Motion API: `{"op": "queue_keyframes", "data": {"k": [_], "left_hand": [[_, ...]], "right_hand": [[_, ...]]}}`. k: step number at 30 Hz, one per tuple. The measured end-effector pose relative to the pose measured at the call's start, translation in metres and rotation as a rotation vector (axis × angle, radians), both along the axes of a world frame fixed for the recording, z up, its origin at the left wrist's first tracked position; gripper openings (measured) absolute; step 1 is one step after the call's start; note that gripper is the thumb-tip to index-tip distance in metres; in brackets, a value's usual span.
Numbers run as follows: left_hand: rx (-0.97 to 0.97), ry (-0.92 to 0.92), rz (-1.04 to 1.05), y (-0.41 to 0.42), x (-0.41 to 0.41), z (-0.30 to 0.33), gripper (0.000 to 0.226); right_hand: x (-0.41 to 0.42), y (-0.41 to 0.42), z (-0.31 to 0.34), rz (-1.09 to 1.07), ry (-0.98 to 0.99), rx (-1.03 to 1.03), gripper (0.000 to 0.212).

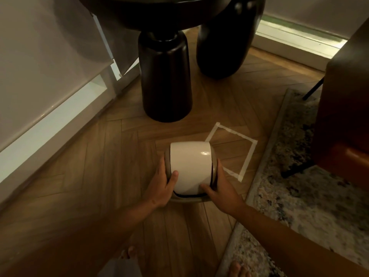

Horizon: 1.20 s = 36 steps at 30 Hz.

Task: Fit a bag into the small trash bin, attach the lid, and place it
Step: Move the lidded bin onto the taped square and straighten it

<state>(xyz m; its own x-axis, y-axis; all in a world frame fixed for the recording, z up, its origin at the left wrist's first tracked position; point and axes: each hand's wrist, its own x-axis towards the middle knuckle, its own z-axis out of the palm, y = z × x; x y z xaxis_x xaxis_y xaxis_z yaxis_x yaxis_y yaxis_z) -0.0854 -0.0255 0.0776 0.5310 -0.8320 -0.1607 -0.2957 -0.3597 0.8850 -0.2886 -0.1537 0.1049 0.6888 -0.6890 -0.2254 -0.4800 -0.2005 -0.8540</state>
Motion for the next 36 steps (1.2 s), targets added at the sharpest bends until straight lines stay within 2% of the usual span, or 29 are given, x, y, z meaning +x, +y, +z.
{"op": "queue_keyframes", "data": {"k": [4, 9, 14, 17, 20, 27, 30, 33, 36], "left_hand": [[0.012, 0.051, -0.132, -0.011, -0.009, 0.006, 0.082], [-0.002, 0.105, -0.231, -0.03, -0.026, 0.013, 0.086], [0.022, 0.152, -0.219, -0.033, -0.035, 0.004, 0.101], [0.059, 0.183, -0.223, -0.036, -0.029, 0.0, 0.103], [0.083, 0.181, -0.274, -0.04, -0.025, 0.002, 0.104], [0.074, 0.169, -0.387, -0.047, -0.009, 0.014, 0.107], [0.085, 0.145, -0.446, -0.046, -0.006, 0.018, 0.093], [0.07, 0.098, -0.428, -0.039, -0.003, 0.018, 0.11], [0.03, 0.07, -0.441, -0.031, 0.0, 0.012, 0.113]], "right_hand": [[-0.028, 0.006, -0.004, -0.081, 0.002, -0.045, 0.115], [-0.058, 0.014, -0.009, -0.197, -0.009, -0.07, 0.117], [-0.065, 0.022, -0.008, -0.248, -0.042, -0.067, 0.116], [-0.06, 0.031, -0.013, -0.286, -0.051, -0.012, 0.126], [-0.055, 0.042, -0.018, -0.336, -0.052, 0.032, 0.134], [-0.049, 0.051, -0.019, -0.319, -0.038, 0.033, 0.139], [-0.05, 0.05, -0.016, -0.304, -0.049, 0.02, 0.135], [-0.049, 0.052, -0.011, -0.317, -0.054, -0.013, 0.138], [-0.046, 0.053, -0.007, -0.332, -0.057, -0.044, 0.139]]}}
